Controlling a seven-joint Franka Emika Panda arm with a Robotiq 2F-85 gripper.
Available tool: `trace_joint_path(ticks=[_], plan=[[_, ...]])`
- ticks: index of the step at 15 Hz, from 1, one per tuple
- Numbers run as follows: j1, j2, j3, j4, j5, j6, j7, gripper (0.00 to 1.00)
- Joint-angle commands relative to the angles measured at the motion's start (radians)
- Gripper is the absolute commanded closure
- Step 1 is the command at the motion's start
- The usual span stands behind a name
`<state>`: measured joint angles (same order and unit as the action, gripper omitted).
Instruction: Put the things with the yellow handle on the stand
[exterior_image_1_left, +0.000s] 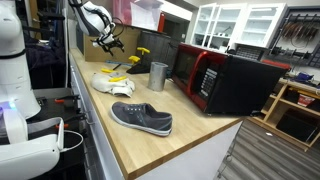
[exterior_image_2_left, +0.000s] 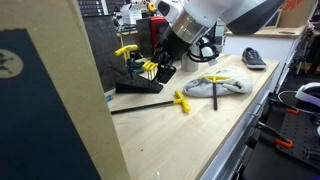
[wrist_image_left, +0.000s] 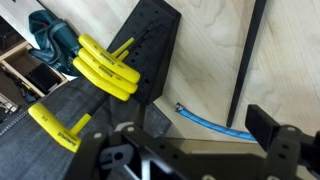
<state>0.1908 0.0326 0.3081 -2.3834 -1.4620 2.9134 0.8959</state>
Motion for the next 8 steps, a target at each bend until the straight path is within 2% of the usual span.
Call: trace_joint_path(ticks=[1,5,8], plan=[[-0.002,-0.001,0.002,-0.048,0.113,0.017,-0.042,0.00],[-0.016,0.003,-0.003,-0.126,0.306,0.078,-0.110,0.00],[-0.031,0.013,-0.004,-0.159,0.465,0.114,-0.208,0.00]])
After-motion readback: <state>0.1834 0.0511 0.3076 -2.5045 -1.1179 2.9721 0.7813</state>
